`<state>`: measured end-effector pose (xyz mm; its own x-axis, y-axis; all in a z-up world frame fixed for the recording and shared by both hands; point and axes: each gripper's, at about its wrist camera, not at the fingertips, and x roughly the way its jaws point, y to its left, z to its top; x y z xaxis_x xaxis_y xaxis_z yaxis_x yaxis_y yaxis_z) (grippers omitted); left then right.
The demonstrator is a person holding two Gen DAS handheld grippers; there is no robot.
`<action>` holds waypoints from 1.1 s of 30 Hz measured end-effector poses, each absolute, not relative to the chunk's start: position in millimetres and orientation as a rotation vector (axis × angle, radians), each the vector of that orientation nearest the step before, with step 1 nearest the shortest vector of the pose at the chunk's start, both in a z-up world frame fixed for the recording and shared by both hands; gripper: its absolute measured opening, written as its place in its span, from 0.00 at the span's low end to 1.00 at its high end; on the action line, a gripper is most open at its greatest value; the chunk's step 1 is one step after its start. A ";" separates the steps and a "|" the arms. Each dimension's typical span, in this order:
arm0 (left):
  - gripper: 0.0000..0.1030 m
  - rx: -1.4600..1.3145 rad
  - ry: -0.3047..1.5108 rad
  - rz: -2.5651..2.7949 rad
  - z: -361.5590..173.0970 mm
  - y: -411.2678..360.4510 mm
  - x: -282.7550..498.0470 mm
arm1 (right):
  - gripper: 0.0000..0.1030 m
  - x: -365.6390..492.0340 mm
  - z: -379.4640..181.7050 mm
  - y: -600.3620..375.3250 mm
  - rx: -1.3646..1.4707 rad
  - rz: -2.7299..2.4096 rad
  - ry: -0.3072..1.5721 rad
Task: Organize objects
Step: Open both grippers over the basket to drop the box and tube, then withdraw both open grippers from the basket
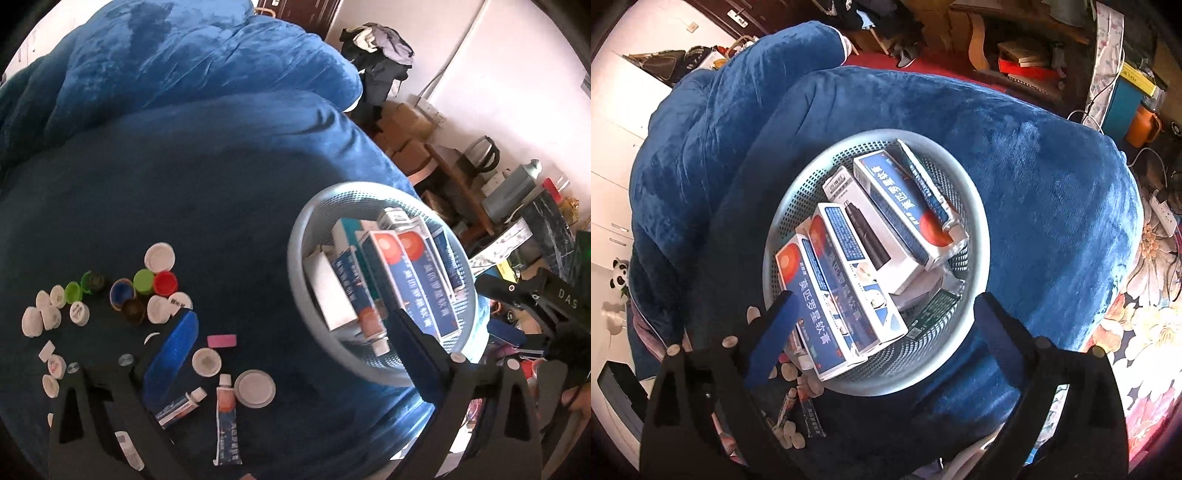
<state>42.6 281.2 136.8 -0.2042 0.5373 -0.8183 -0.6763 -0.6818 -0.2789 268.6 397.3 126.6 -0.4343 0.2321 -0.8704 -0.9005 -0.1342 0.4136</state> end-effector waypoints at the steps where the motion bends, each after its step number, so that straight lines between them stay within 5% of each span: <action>1: 0.99 -1.264 0.181 1.963 134.4 279.2 41.0 | 0.96 266.5 126.3 396.6 -0.836 1.698 1.269; 33: 0.99 -1.387 0.127 2.040 120.5 212.9 5.7 | 1.00 156.5 130.6 344.1 -1.188 1.836 1.014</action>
